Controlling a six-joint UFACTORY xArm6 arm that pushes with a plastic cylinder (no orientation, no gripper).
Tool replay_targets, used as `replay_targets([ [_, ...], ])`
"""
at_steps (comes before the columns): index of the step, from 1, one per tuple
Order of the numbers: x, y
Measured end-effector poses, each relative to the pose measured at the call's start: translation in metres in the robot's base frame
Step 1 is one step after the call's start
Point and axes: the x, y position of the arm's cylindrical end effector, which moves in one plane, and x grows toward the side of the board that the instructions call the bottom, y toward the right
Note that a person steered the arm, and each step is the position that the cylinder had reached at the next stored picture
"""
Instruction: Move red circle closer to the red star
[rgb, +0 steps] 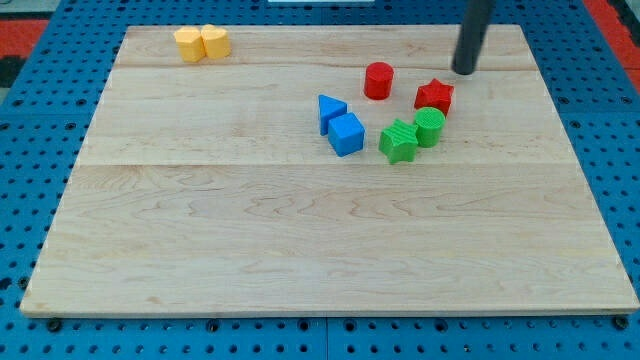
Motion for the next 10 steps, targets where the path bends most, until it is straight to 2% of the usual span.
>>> replay_targets([
  [1,0.039,0.0],
  [2,0.039,-0.033],
  [3,0.039,-0.041],
  [4,0.06,-0.006],
  [5,0.108,-0.007],
  [6,0.113,-0.041],
  [7,0.102,-0.053],
  [8,0.135,-0.049],
  [9,0.155,-0.087],
  [10,0.155,-0.09],
])
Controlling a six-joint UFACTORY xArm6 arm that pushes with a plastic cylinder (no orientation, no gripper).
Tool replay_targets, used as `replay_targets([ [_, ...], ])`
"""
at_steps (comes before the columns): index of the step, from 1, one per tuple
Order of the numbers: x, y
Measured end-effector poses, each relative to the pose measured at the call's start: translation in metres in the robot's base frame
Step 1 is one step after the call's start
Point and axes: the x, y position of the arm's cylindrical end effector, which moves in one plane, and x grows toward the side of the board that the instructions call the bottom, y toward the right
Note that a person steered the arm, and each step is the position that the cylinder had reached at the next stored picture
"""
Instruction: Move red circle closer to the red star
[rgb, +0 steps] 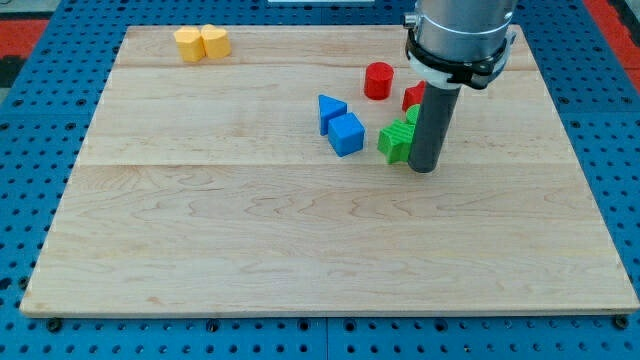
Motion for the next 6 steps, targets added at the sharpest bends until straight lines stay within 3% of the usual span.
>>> replay_targets([
  [1,0.0,0.0],
  [2,0.019,-0.052],
  [3,0.002,-0.079],
  [4,-0.027,-0.143],
  [5,-0.084,-0.195],
  [6,-0.115,-0.174],
])
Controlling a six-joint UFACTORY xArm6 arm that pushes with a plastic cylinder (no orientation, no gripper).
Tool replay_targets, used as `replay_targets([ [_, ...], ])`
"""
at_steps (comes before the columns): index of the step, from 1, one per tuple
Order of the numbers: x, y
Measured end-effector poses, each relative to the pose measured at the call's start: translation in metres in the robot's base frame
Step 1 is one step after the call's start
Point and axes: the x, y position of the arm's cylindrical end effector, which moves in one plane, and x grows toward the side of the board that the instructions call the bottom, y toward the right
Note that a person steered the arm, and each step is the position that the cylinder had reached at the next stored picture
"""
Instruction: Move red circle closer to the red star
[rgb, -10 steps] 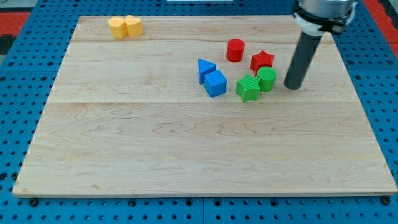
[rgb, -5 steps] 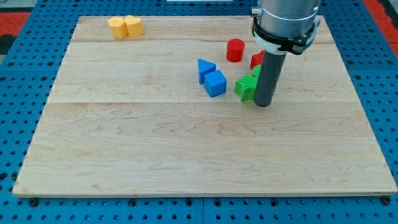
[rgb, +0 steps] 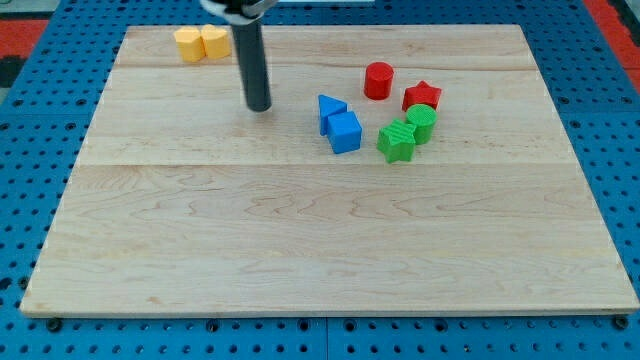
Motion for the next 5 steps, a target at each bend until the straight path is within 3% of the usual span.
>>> replay_targets([
  [2,-0.026,0.13],
  [4,-0.07,0.119],
  [5,-0.05,0.137],
])
